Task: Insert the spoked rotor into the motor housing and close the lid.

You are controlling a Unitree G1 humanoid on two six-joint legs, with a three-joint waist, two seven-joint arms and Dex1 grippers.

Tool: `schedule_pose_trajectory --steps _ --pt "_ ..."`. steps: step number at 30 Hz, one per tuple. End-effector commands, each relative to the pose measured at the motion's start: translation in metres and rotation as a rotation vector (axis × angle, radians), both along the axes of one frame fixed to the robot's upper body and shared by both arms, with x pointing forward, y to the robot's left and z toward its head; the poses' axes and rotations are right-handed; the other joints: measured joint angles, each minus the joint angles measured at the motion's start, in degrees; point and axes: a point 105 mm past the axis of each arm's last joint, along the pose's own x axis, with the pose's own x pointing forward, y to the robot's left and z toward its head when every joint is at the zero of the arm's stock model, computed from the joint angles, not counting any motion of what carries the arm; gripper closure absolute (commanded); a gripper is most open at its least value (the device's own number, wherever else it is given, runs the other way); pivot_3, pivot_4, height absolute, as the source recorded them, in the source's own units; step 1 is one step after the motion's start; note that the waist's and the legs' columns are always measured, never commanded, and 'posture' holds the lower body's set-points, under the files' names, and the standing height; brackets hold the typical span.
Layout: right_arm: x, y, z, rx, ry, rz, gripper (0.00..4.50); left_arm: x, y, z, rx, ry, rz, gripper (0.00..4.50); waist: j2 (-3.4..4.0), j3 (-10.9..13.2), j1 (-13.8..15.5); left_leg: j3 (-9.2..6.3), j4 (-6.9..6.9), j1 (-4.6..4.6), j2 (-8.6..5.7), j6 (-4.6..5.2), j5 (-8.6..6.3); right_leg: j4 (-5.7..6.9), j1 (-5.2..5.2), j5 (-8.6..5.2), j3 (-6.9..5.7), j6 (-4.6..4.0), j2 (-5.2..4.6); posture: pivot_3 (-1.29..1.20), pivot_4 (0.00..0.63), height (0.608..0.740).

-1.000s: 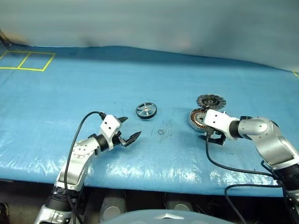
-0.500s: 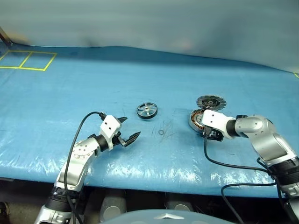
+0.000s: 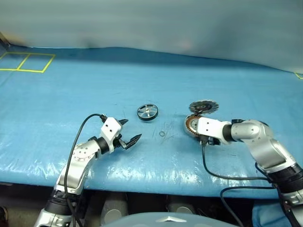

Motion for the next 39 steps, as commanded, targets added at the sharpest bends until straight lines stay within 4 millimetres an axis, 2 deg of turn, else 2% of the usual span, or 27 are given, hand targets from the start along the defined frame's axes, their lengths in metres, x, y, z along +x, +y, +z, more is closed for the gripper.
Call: schedule_pose_trajectory --steps 1,7,12,17,19,22,27,30,34,39 --pt "-0.024 0.030 -0.008 0.038 0.071 0.139 2.36 0.002 0.002 0.010 0.008 -0.046 -0.002 0.00 -0.01 0.00 0.02 0.00 0.02 0.00 0.00 0.00 0.00 0.00 0.00 0.00 0.00 0.00 0.00 0.00 0.150 0.740" --pt "-0.035 0.056 -0.017 0.075 0.121 0.212 2.36 0.002 0.005 0.011 0.015 -0.050 0.012 0.00 -0.16 -0.09 0.09 0.00 0.10 0.01 0.00 -0.03 -0.01 0.01 0.03 0.00 -0.01 0.00 -0.01 0.00 0.150 0.740" --pt "-0.030 0.073 -0.022 0.107 0.119 0.231 2.36 0.000 0.009 0.010 0.018 -0.049 0.029 0.00 -0.26 -0.15 -0.66 0.00 0.05 0.05 0.04 -0.03 -0.02 0.03 0.03 0.00 -0.03 0.00 0.00 0.00 0.150 0.740" --pt "-0.026 0.098 -0.028 0.135 0.131 0.284 2.36 -0.001 0.013 0.010 0.022 -0.052 0.053 0.00 -0.35 -0.21 -1.45 0.01 0.06 0.18 0.06 -0.03 -0.02 0.09 0.08 0.01 -0.03 -0.01 0.02 0.00 0.150 0.740" --pt "-0.022 0.101 -0.030 0.127 0.119 0.284 2.36 -0.001 0.015 0.011 0.023 -0.056 0.061 0.00 -0.38 -0.24 -1.59 0.01 0.05 0.24 0.08 -0.04 -0.02 0.12 0.08 0.01 -0.03 -0.02 0.03 0.00 0.150 0.740" --pt "-0.017 0.100 -0.028 0.135 0.105 0.266 2.36 -0.002 0.018 0.010 0.024 -0.054 0.072 0.00 -0.43 -0.28 -1.54 0.01 0.06 0.27 0.08 -0.04 -0.02 0.11 0.04 0.02 -0.04 -0.03 0.02 0.00 0.150 0.740" --pt "-0.013 0.081 -0.023 0.090 0.066 0.231 2.36 -0.003 0.017 0.008 0.022 -0.047 0.073 0.00 -0.45 -0.30 -1.13 0.01 0.06 0.27 0.08 -0.04 -0.02 0.10 0.03 0.02 -0.04 -0.03 0.02 0.00 0.150 0.740" --pt "-0.018 0.067 -0.019 0.053 0.046 0.227 2.36 -0.002 0.016 0.008 0.021 -0.047 0.068 0.00 -0.43 -0.31 -0.11 0.01 0.05 0.23 0.03 -0.05 -0.03 0.02 -0.06 0.01 -0.04 -0.04 -0.03 0.00 0.150 0.740" --pt "-0.028 0.060 -0.014 0.025 0.031 0.244 2.36 -0.001 0.013 0.007 0.024 -0.045 0.055 0.00 -0.42 -0.31 1.40 0.01 0.05 0.04 0.00 -0.08 -0.06 -0.11 -0.18 0.01 -0.05 -0.03 -0.07 0.00 0.150 0.740" --pt "-0.036 0.055 -0.010 0.003 0.014 0.258 2.36 0.000 0.011 0.007 0.026 -0.043 0.041 0.00 -0.40 -0.30 1.68 0.02 0.05 -0.01 0.00 -0.12 -0.10 -0.16 -0.12 0.01 -0.07 -0.03 -0.08 0.00 0.150 0.740"
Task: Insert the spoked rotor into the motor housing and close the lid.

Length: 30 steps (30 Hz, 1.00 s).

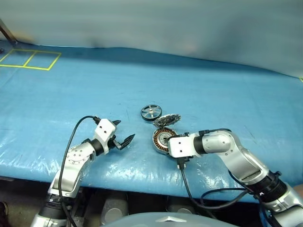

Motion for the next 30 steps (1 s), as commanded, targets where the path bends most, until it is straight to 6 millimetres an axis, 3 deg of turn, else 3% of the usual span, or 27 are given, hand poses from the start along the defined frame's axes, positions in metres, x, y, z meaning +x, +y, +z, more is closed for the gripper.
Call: schedule_pose_trajectory --steps 1,6,15,24,30 --pt "-0.008 -0.006 -0.001 -0.034 0.014 0.012 2.36 0.001 -0.005 0.010 -0.004 -0.043 -0.029 0.00 0.00 0.00 -0.05 0.00 0.00 0.01 0.00 0.00 0.00 0.00 0.02 0.00 0.00 0.00 0.00 0.00 0.150 0.740" --pt "-0.014 0.004 -0.012 -0.046 0.044 0.060 2.36 0.002 -0.007 0.010 -0.003 -0.043 -0.037 0.00 0.00 0.00 -0.24 0.00 -0.01 0.01 0.01 0.00 0.00 0.00 0.02 0.00 -0.01 0.00 0.00 0.00 0.150 0.740" --pt "0.022 -0.002 -0.034 -0.172 -0.042 0.022 2.36 -0.001 -0.001 0.011 0.007 -0.046 -0.010 0.00 -0.25 -0.14 -2.43 0.05 0.04 0.49 0.09 -0.25 -0.15 0.03 0.19 0.00 -0.03 -0.01 0.00 0.00 0.150 0.740" --pt "0.051 -0.013 -0.039 -0.224 -0.092 -0.058 2.36 -0.003 0.000 0.009 0.002 -0.040 0.005 0.00 -0.33 -0.21 -2.67 0.11 0.11 0.70 0.05 -0.26 -0.15 -0.06 0.27 -0.01 -0.02 -0.03 -0.18 0.00 0.150 0.740" --pt "0.047 -0.009 -0.029 -0.126 -0.064 -0.081 2.36 -0.003 0.001 0.009 0.001 -0.040 0.005 0.00 -0.16 -0.30 -2.60 0.15 0.04 0.67 -0.02 -0.25 -0.15 -0.81 0.29 -0.01 -0.05 -0.03 -0.33 0.00 0.150 0.740"
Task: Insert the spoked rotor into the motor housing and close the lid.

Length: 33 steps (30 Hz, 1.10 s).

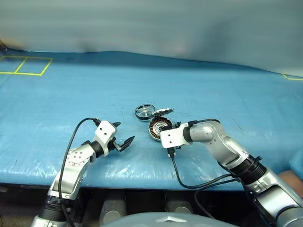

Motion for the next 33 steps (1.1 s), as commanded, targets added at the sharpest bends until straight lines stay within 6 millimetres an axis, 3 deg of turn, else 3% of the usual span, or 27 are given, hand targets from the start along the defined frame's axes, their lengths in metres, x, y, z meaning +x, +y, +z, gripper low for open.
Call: schedule_pose_trajectory --steps 1,6,11,33 --pt "-0.007 -0.018 -0.014 0.011 0.116 -0.089 2.36 0.001 -0.003 0.015 -0.005 -0.058 -0.016 0.00 -0.03 0.00 0.23 0.08 0.03 -0.01 -0.04 0.02 0.01 -0.01 0.00 0.00 0.00 0.00 -0.08 0.00 0.150 0.740" --pt "-0.030 -0.009 0.005 0.119 0.175 -0.050 2.36 0.001 -0.003 0.014 -0.003 -0.051 -0.023 0.00 -0.03 0.00 1.48 0.36 0.03 -0.09 -0.33 0.14 0.08 0.01 -0.08 0.01 0.00 0.02 -0.50 0.00 0.150 0.740" --pt "-0.051 -0.005 0.005 0.129 0.220 -0.022 2.36 0.001 -0.003 0.012 0.003 -0.043 -0.032 0.00 0.04 -0.03 1.98 0.30 -0.12 -0.49 -0.33 0.63 -0.26 0.11 -0.23 0.47 -0.02 0.36 -0.39 0.00 0.150 0.740" --pt "-0.073 0.000 0.009 0.131 0.206 -0.015 2.36 -0.003 -0.004 0.008 0.009 -0.024 -0.043 0.00 0.07 -0.03 1.95 0.09 -0.06 -0.58 -0.22 0.59 -0.67 0.10 -0.08 -0.11 -0.08 0.38 -0.15 0.00 0.150 0.740"
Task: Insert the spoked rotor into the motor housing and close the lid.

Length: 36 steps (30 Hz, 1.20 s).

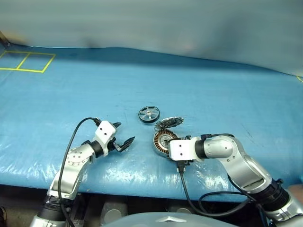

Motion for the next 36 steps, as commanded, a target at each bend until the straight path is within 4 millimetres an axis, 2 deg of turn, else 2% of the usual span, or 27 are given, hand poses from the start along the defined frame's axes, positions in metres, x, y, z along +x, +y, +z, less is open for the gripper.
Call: schedule_pose_trajectory --steps 1,5,8,12,15,20,26,33,36 --pt "-0.011 0.008 -0.001 0.013 0.025 0.040 2.36 -0.001 -0.004 0.008 0.000 -0.032 -0.020 0.00 0.00 0.00 0.01 0.00 0.01 0.00 0.00 0.00 0.00 0.02 0.00 0.01 0.00 0.00 0.00 0.00 0.150 0.740" --pt "-0.011 0.011 -0.001 0.019 0.024 0.040 2.36 -0.001 -0.004 0.008 0.001 -0.027 -0.024 0.00 0.00 0.00 -0.14 -0.01 0.00 0.01 0.00 0.00 0.00 0.02 -0.01 0.01 0.00 0.00 0.00 0.00 0.150 0.740" --pt "-0.012 0.010 -0.002 0.015 0.026 0.038 1.39 -0.002 -0.004 0.007 0.002 -0.023 -0.028 0.00 0.01 0.01 -0.10 -0.01 0.00 0.01 0.00 0.00 0.00 0.03 -0.01 0.01 0.00 0.00 0.00 0.00 0.150 0.740" --pt "-0.008 0.014 0.011 0.100 0.023 0.000 0.12 -0.002 -0.003 0.007 0.005 -0.022 -0.029 0.00 0.02 0.02 -0.09 -0.01 0.02 -0.01 0.00 0.00 0.00 0.04 0.00 0.02 0.00 0.00 0.00 0.00 0.150 0.740" --pt "-0.006 0.016 0.021 0.166 0.027 -0.020 0.12 -0.001 -0.003 0.007 0.006 -0.021 -0.031 0.00 0.04 0.03 -0.16 -0.01 0.04 0.00 0.00 0.01 0.01 0.07 -0.01 0.04 0.00 0.00 0.00 0.00 0.150 0.740" --pt "-0.005 0.017 0.050 0.367 0.070 -0.063 0.12 -0.001 -0.002 0.006 0.024 -0.017 -0.054 0.00 0.05 0.04 -0.07 -0.02 0.05 -0.01 0.00 0.01 0.01 0.07 0.00 0.05 0.00 0.00 0.00 0.00 0.150 0.740" --pt "0.000 0.005 0.064 0.519 0.120 -0.164 0.12 0.000 -0.003 0.006 0.039 -0.022 -0.106 0.00 0.05 0.04 0.09 -0.03 0.05 -0.02 -0.01 0.01 0.01 0.07 0.01 0.05 0.00 0.00 0.00 0.00 0.150 0.740" --pt "0.005 -0.022 0.058 0.651 0.146 -0.352 0.12 0.001 -0.013 0.004 0.040 -0.038 -0.243 0.00 0.08 0.06 0.20 -0.03 0.08 -0.02 -0.01 0.01 0.01 0.08 0.02 0.06 0.00 -0.01 0.01 0.00 0.150 0.740" --pt "0.005 -0.032 0.046 0.676 0.163 -0.412 0.12 0.006 -0.018 0.002 0.059 -0.053 -0.285 0.00 0.09 0.05 0.18 -0.03 0.12 -0.02 -0.01 0.02 0.01 0.09 0.04 0.07 0.00 0.01 0.01 0.00 0.150 0.740"
